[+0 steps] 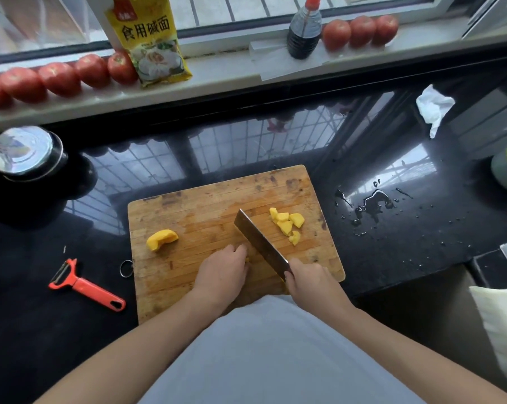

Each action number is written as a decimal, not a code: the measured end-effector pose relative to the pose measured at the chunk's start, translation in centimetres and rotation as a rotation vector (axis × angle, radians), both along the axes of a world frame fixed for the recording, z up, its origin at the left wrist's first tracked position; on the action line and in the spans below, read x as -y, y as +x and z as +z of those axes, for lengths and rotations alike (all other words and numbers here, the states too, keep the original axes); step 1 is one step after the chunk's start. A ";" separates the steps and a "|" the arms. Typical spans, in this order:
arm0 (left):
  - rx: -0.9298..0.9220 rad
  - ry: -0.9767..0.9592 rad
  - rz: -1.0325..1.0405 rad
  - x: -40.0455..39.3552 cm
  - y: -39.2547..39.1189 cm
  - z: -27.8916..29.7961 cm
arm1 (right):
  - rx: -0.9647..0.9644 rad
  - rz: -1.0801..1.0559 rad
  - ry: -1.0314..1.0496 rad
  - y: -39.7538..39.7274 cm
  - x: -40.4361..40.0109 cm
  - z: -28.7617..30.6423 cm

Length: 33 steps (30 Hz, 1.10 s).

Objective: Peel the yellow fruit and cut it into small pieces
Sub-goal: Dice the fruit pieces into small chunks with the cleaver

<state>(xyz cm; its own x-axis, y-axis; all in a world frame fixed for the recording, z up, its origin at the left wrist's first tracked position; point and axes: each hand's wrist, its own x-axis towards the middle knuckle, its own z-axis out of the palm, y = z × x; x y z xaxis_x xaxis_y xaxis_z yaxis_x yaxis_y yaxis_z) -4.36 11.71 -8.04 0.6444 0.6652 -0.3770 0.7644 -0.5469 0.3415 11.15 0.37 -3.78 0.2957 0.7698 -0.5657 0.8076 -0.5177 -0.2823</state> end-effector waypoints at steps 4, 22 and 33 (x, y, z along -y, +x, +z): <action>-0.180 -0.090 0.102 0.1 -0.6 0.8 | 0.070 0.045 0.066 1.2 -0.7 0.1; 0.119 -0.870 0.726 1.4 -0.3 0.0 | -0.020 0.102 0.021 -1.7 -0.1 0.9; 0.141 -0.861 0.765 1.5 0.6 -0.6 | 0.029 0.250 -0.060 -1.9 0.7 0.3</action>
